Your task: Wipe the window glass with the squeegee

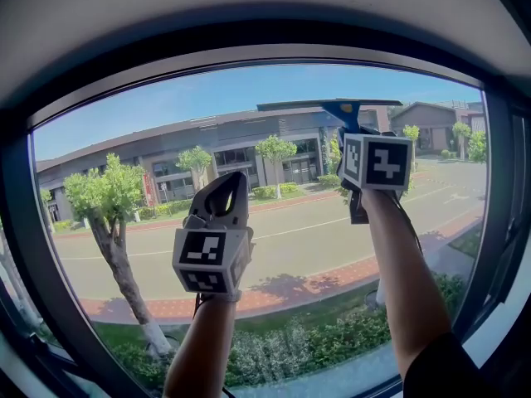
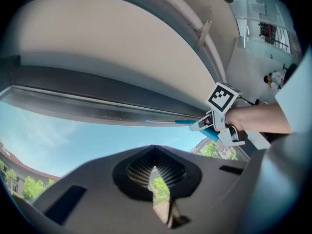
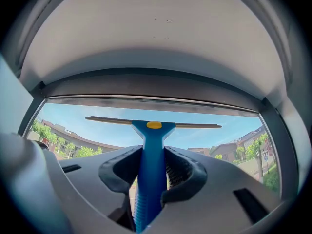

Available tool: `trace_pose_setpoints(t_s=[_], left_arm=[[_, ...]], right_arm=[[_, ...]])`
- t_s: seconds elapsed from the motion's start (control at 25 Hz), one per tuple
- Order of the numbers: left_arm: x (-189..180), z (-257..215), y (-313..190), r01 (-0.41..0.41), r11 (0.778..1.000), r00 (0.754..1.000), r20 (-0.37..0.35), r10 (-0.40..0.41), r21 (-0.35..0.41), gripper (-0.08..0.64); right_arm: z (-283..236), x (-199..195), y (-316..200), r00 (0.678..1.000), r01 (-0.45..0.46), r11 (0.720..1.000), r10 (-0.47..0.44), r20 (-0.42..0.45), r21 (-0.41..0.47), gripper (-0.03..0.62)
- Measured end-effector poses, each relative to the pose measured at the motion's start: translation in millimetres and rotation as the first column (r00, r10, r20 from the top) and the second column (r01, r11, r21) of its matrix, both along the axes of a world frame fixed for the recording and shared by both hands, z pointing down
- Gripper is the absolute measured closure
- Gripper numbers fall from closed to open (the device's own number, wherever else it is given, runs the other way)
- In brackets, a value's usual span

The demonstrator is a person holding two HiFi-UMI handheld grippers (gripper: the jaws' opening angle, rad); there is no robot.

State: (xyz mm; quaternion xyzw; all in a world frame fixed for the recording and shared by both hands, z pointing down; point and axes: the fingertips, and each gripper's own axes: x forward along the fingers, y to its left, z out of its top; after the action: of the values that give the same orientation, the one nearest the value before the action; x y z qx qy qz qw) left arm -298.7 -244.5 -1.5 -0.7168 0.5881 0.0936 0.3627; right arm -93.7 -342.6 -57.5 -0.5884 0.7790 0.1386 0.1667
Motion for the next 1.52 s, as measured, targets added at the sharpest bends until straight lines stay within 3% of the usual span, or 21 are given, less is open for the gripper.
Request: trace_pose_setpoints(t_s=[1.52], left_arm=[[-4.4, 71.9, -19.2, -0.029, 0.996, 0.999, -0.021, 0.027, -0.089, 0.558]], right_arm=[[140.1, -16.5, 6.8, 0.997, 0.031, 0.993, -0.039, -0.072, -0.110, 0.457]])
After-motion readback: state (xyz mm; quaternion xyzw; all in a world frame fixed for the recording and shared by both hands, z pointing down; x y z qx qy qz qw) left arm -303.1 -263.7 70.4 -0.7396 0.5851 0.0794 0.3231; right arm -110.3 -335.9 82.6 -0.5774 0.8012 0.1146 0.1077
